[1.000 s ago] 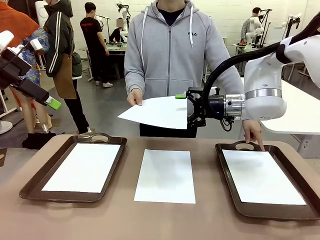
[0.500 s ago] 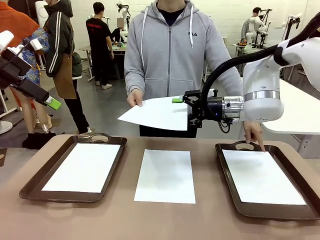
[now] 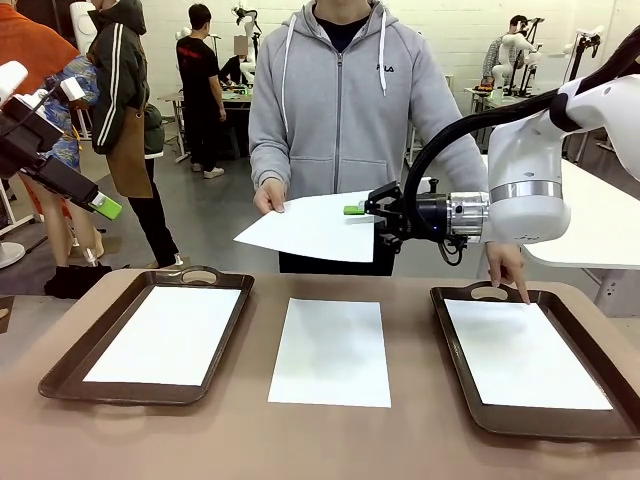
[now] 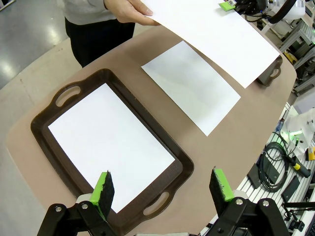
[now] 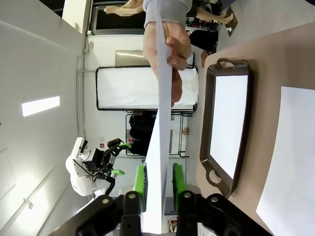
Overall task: Sort the A4 documents.
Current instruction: Receive the A4 Paper.
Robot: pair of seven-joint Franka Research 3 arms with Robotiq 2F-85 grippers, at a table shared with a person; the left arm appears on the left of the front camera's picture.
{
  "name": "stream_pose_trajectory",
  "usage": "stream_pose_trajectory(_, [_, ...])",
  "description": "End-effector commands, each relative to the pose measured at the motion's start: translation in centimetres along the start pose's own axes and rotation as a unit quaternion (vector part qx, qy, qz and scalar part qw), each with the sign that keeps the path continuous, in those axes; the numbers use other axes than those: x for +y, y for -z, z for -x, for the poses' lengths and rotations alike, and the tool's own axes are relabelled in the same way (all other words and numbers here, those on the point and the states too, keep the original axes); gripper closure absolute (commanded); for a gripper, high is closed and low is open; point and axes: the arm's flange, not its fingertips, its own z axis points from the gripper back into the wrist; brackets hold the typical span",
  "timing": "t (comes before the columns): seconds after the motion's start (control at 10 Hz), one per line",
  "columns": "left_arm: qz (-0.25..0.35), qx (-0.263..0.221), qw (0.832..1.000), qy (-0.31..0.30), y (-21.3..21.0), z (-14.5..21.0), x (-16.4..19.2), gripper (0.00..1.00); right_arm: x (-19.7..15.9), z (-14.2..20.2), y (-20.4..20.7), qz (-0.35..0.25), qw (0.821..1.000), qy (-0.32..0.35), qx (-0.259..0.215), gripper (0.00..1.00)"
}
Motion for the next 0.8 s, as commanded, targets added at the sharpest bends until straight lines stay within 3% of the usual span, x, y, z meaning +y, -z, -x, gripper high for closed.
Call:
stream_pose_trajectory(0.0, [0.002, -0.001, 1.0, 0.0, -0.01, 0.18, -0.12, 0.0, 0.02, -0.22, -0.09, -0.005, 1.0, 0.006, 0.007, 0.87])
stream_pose_trajectory(0.2, [0.002, -0.001, 1.0, 0.0, -0.01, 0.18, -0.12, 0.0, -0.02, -0.16, -0.04, -0.004, 1.0, 0.008, 0.009, 1.0])
stream_pose_trajectory(0.6, [0.002, -0.001, 1.0, 0.0, -0.01, 0.18, -0.12, 0.0, -0.15, -0.03, 0.1, -0.002, 1.0, 0.012, 0.014, 1.0])
stream_pose_trajectory(0.7, [0.002, -0.001, 1.0, 0.0, -0.01, 0.18, -0.12, 0.0, -0.06, -0.02, 0.25, -0.005, 0.998, 0.006, 0.055, 1.0])
